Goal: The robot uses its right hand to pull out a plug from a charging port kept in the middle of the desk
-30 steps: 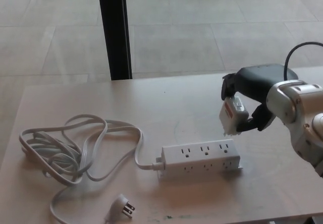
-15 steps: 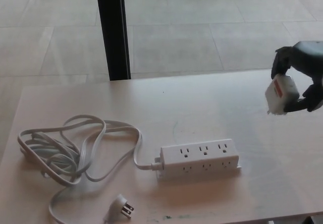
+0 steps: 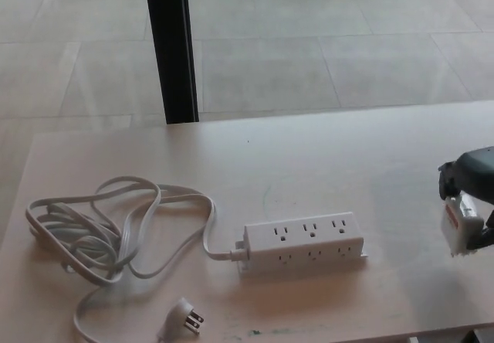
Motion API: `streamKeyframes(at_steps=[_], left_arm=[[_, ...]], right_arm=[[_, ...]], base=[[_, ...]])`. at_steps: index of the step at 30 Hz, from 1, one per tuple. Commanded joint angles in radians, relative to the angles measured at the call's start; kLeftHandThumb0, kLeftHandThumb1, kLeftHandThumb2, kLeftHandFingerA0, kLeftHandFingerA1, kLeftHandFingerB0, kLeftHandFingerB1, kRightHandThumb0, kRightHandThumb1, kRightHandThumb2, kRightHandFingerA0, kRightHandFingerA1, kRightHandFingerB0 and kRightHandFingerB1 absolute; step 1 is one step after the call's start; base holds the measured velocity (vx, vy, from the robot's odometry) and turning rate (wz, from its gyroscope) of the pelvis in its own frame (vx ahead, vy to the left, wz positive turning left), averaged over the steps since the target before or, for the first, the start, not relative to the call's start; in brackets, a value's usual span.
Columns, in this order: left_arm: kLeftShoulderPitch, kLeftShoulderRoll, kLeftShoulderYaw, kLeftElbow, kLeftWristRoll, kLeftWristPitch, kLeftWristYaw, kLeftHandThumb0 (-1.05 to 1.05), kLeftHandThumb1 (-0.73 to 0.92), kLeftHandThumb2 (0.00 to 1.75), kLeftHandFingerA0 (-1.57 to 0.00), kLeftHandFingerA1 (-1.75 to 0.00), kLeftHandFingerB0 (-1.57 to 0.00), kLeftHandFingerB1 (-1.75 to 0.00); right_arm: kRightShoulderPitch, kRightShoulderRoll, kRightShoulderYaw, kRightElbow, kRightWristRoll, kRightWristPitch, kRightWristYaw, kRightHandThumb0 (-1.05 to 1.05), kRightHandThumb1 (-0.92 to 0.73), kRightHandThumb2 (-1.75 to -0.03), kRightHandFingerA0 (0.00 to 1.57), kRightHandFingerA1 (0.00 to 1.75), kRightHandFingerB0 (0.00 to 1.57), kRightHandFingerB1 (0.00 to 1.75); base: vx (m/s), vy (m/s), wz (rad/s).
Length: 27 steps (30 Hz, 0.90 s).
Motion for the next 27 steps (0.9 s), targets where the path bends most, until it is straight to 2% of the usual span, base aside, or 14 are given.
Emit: streamKeyframes(at_steps=[1,5,9,10,13,14,15,16,17,18,22,23,24,27], left_arm=[[-0.007,0.018,0.005,0.012,-0.009,-0.016,-0.003,-0.76,0.78,0.64,-0.76,-0.46,-0.61,-0.39],[-0.009,0.020,0.005,0.005,-0.011,-0.016,-0.008,-0.74,0.79,0.65,-0.75,-0.46,-0.62,-0.39],[-0.012,0.021,0.008,0.005,-0.016,-0.013,-0.011,-0.74,0.79,0.65,-0.75,-0.46,-0.61,-0.39],[-0.013,0.021,0.010,0.008,-0.019,-0.014,-0.013,-0.73,0.79,0.65,-0.75,-0.46,-0.61,-0.39],[-0.008,0.017,0.006,-0.001,-0.014,-0.016,-0.002,-0.74,0.79,0.65,-0.77,-0.48,-0.63,-0.39],[-0.012,0.018,0.007,0.003,-0.015,-0.008,0.003,-0.74,0.79,0.64,-0.77,-0.47,-0.62,-0.39],[-0.009,0.016,0.011,0.002,-0.020,-0.012,-0.003,-0.74,0.78,0.64,-0.76,-0.47,-0.62,-0.39],[-0.009,0.016,0.011,0.002,-0.020,-0.013,-0.004,-0.74,0.78,0.64,-0.76,-0.47,-0.62,-0.39],[-0.008,0.016,0.009,0.000,-0.018,-0.011,-0.001,-0.73,0.79,0.65,-0.76,-0.46,-0.62,-0.39],[-0.008,0.016,0.008,-0.002,-0.017,-0.006,0.003,-0.73,0.78,0.65,-0.77,-0.47,-0.62,-0.39],[-0.005,0.015,0.009,-0.006,-0.020,-0.008,-0.006,-0.73,0.79,0.64,-0.76,-0.47,-0.62,-0.39],[-0.003,0.015,0.009,-0.007,-0.020,-0.010,-0.011,-0.74,0.79,0.65,-0.75,-0.47,-0.61,-0.39],[-0.002,0.016,0.007,-0.008,-0.019,-0.011,-0.014,-0.74,0.79,0.65,-0.75,-0.46,-0.61,-0.39],[-0.001,0.015,0.002,-0.009,-0.013,-0.014,-0.006,-0.74,0.80,0.65,-0.75,-0.46,-0.61,-0.39]], right_arm=[[0.015,0.014,0.104,0.007,-0.158,-0.002,-0.081,-0.49,-0.75,-0.68,0.85,1.62,0.65,0.77],[0.008,0.032,0.163,0.062,-0.203,-0.008,-0.142,-0.43,-0.70,-0.71,0.84,1.67,0.77,1.00],[0.002,0.026,0.166,0.063,-0.202,-0.028,-0.181,-0.49,-0.62,-0.65,0.80,1.64,0.69,0.92],[-0.001,0.027,0.169,0.061,-0.208,-0.027,-0.180,-0.52,-0.54,-0.73,0.92,1.55,0.66,0.84],[0.002,0.027,0.165,0.059,-0.210,-0.028,-0.177,-0.42,-0.58,-0.65,0.85,1.65,0.68,0.83],[0.002,0.031,0.154,0.050,-0.198,-0.014,-0.140,-0.46,-0.55,-0.67,0.87,1.53,0.37,0.47],[0.010,0.031,0.135,0.033,-0.175,-0.006,-0.114,-0.68,-0.60,-0.58,0.92,1.44,0.19,0.35],[0.012,0.032,0.131,0.031,-0.174,-0.006,-0.111,-0.68,-0.60,-0.58,0.92,1.44,0.19,0.35],[0.011,0.036,0.118,0.031,-0.159,-0.001,-0.094,-0.82,-0.50,-0.87,0.93,1.31,0.04,0.27],[0.010,0.048,0.081,0.030,-0.108,0.014,-0.052,-0.87,-0.62,-0.62,0.81,1.38,0.00,0.22],[0.022,0.065,-0.014,0.012,-0.027,0.020,0.003,-0.96,-0.65,-0.62,0.80,1.38,0.00,0.10],[0.025,0.066,-0.036,0.006,-0.008,0.022,0.013,-1.03,-0.52,-0.96,0.91,1.32,0.00,0.00],[0.028,0.069,-0.069,-0.008,0.013,0.045,0.038,-1.00,-0.66,-0.61,0.71,1.41,0.00,0.00],[0.040,0.075,-0.135,-0.036,0.055,0.066,0.064,-0.99,-0.63,-0.63,0.72,1.52,0.00,0.00]], base=[[0.00,0.000,0.00],[0.00,0.000,0.00],[0.00,0.000,0.00],[0.00,0.000,0.00],[0.00,0.000,0.00],[0.00,0.000,0.00],[0.00,0.000,0.00],[0.00,0.000,0.00],[0.00,0.000,0.00],[0.00,0.000,0.00],[0.00,0.000,0.00],[0.00,0.000,0.00],[0.00,0.000,0.00],[0.00,0.000,0.00]])
